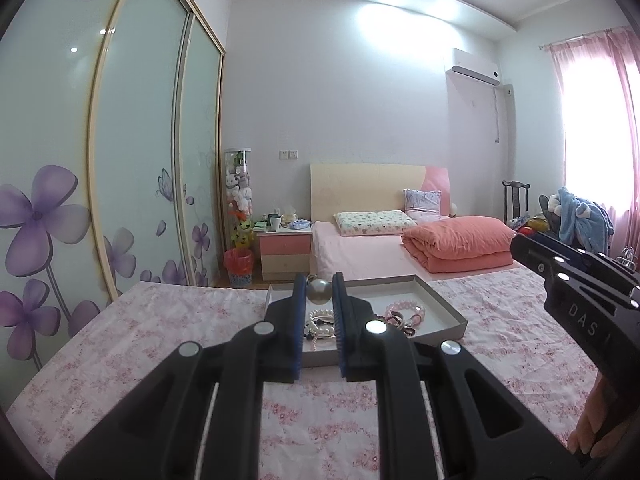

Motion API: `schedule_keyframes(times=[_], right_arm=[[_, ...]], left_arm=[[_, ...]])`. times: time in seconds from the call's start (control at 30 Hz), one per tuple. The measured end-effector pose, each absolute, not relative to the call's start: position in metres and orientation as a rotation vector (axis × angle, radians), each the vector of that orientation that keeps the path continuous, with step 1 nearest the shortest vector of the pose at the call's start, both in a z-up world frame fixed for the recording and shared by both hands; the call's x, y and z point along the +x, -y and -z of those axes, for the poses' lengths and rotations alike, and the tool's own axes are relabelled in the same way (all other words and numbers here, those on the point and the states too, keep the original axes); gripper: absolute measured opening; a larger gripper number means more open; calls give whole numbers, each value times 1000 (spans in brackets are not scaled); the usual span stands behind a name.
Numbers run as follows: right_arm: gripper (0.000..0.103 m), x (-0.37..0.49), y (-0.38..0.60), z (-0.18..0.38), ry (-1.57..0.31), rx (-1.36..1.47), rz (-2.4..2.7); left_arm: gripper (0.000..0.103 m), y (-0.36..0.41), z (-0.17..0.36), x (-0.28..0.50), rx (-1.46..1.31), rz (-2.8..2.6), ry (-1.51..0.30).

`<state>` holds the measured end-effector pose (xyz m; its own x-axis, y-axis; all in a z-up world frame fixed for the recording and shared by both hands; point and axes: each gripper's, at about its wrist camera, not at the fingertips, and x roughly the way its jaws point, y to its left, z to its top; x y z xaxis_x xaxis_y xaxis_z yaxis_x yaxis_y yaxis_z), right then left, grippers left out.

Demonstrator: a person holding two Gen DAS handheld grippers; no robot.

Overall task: Organize jewelry
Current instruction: 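Carry the earring and silver ring into the gray tray and open both grippers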

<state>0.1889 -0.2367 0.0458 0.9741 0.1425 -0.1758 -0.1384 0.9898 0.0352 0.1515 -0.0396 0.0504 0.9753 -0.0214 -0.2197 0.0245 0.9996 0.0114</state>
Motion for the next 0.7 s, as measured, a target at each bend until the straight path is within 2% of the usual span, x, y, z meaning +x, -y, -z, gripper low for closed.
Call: schedule_keyframes(times=[0.4,0.7], right_arm=[[23,212,231,-57,-146,20,-120],[23,272,231,-60,-146,32,-123]], left_arm=[[14,44,-54,183,22,21,-208],[14,43,-60,244,-8,47,-224]])
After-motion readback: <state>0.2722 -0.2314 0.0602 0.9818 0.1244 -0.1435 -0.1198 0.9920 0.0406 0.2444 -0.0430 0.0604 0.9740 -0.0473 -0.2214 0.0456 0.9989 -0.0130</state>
